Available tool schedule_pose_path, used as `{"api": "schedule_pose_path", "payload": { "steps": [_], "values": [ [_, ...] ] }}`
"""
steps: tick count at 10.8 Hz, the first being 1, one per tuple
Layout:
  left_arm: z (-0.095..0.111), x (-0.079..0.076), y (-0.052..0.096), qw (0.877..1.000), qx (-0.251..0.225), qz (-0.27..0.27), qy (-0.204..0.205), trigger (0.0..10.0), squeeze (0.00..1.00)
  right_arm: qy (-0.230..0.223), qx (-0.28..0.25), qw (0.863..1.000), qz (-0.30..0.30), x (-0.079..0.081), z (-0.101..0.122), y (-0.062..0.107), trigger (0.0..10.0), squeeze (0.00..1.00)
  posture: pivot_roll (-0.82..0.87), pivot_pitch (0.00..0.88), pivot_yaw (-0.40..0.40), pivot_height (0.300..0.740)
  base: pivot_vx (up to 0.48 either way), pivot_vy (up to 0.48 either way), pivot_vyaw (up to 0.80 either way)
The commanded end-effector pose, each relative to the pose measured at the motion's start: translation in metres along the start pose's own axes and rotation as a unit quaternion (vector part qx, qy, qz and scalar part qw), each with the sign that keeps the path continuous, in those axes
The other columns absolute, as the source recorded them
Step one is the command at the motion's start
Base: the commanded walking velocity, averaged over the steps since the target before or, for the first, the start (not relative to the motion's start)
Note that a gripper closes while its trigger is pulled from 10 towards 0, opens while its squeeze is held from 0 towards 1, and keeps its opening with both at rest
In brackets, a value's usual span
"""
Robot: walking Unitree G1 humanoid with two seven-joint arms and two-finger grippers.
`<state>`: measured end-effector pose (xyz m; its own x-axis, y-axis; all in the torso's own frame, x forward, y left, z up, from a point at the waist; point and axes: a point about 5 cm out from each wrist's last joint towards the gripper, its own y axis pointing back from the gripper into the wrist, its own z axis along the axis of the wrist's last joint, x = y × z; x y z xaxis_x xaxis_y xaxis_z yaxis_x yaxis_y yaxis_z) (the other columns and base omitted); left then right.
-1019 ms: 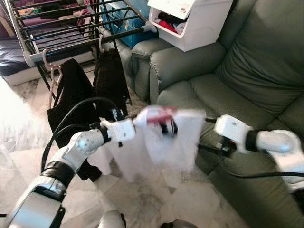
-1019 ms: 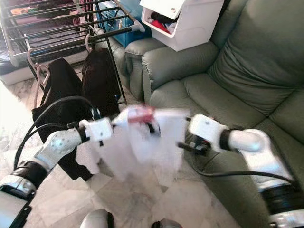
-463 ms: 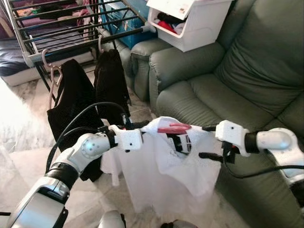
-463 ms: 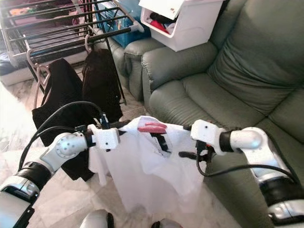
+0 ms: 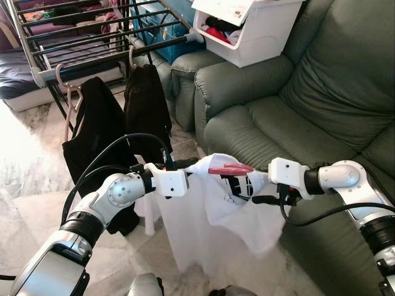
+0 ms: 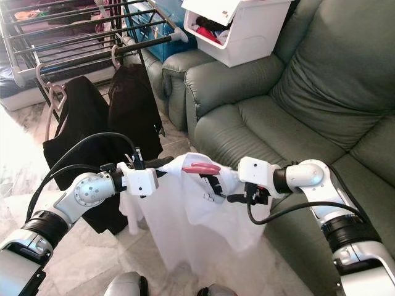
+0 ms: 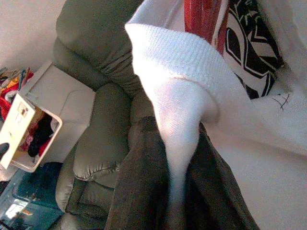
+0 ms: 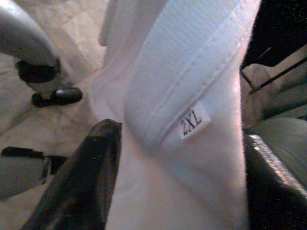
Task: Hang hanger
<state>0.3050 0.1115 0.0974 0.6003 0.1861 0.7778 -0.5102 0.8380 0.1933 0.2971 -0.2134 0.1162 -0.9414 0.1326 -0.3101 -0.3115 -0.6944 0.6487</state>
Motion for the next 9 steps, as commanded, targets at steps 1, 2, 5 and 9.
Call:
{"api": "schedule_pose_path", "payload": {
  "steps": [1,2,5,9],
  "values": [
    [0.005,0.008,0.000,1.000,-0.019,0.013,-0.012,0.0,0.00,0.007,0.011,1.000,0.012,-0.003,0.001,0.003,0.0,0.00,-0.07,0.000,-0.020,0.740,0.000,0.000,0.00],
    [0.004,0.007,0.000,1.000,-0.014,0.011,-0.012,0.0,0.00,0.009,0.027,1.000,0.011,-0.005,-0.004,0.009,0.0,0.00,-0.08,0.000,-0.020,0.740,0.000,0.000,0.00],
    [0.002,0.009,-0.001,1.000,-0.008,0.008,-0.014,0.0,0.00,0.019,0.023,0.999,-0.035,-0.019,-0.001,0.018,0.0,0.00,-0.08,0.000,-0.022,0.740,0.000,0.000,0.00],
    [0.001,0.006,-0.003,1.000,-0.006,0.005,-0.011,0.0,0.00,0.031,0.005,0.999,-0.037,-0.020,0.005,0.010,0.0,0.00,-0.08,0.000,-0.024,0.740,0.000,0.000,0.00]
  ]
}}
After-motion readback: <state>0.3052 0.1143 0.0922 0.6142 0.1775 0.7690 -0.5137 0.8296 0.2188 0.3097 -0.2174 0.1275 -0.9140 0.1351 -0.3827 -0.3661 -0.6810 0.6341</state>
